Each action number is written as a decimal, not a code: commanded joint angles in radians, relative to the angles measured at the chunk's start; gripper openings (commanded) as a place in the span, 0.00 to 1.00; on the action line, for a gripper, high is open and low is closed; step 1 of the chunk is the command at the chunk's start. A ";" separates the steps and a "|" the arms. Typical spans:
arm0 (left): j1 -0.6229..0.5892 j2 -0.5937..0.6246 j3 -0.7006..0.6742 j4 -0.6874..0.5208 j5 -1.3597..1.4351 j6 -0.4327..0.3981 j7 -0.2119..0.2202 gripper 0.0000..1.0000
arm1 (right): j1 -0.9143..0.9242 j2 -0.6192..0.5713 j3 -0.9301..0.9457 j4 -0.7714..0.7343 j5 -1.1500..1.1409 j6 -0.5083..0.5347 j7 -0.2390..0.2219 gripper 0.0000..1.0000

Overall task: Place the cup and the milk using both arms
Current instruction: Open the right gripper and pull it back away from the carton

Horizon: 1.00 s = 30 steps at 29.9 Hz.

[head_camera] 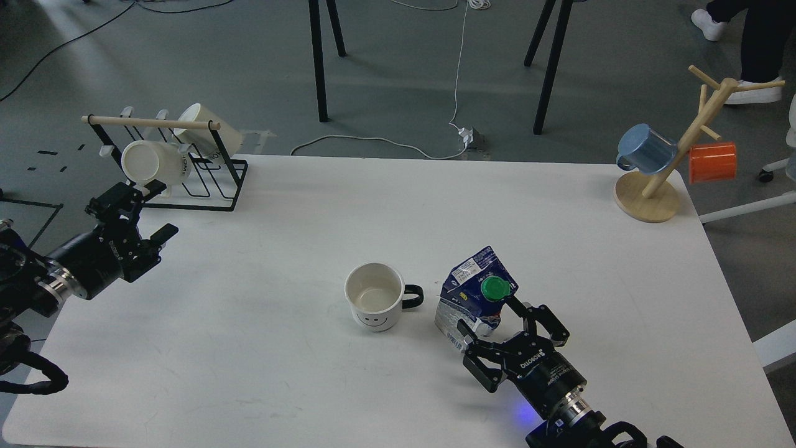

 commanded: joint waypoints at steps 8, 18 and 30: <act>0.000 0.000 0.000 0.000 0.000 0.000 0.000 0.97 | -0.117 -0.145 0.014 0.123 0.000 0.000 -0.001 0.99; 0.000 0.000 0.000 0.000 0.000 0.000 0.000 0.97 | -0.214 -0.357 0.149 0.178 0.006 0.000 0.007 0.99; -0.005 0.002 -0.006 0.000 0.000 0.000 0.000 0.97 | 0.137 -0.483 0.355 0.006 -0.014 0.000 -0.004 0.99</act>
